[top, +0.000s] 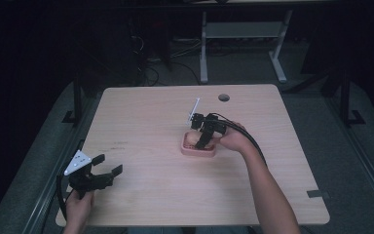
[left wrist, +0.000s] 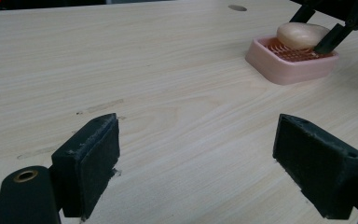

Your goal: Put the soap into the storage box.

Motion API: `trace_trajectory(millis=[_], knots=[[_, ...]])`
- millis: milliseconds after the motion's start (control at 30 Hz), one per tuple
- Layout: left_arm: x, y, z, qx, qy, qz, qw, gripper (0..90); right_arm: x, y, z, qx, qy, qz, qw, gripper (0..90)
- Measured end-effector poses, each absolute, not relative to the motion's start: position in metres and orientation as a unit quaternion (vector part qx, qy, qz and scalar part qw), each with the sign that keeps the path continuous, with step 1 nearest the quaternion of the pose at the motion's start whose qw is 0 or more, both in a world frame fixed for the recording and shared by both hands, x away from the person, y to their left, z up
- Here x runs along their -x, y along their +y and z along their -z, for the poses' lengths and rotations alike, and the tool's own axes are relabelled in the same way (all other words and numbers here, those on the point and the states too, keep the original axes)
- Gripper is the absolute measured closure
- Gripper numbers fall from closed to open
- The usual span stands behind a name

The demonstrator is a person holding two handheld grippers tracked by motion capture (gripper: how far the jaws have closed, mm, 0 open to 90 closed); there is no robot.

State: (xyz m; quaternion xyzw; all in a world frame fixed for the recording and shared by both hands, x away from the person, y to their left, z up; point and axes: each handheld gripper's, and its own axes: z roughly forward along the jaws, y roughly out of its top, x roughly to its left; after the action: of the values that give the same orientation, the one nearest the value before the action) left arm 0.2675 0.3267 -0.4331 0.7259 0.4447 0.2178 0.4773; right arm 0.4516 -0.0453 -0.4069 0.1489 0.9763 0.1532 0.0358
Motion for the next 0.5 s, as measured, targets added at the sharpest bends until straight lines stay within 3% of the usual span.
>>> trace_trajectory(millis=[500], knots=[[-0.2681, 0.3255, 0.4335, -0.726, 0.445, -0.217, 0.478, 14.3, -0.4525, -0.0433, 0.4121, -0.152, 0.977, -0.144, 0.037, 31.8]])
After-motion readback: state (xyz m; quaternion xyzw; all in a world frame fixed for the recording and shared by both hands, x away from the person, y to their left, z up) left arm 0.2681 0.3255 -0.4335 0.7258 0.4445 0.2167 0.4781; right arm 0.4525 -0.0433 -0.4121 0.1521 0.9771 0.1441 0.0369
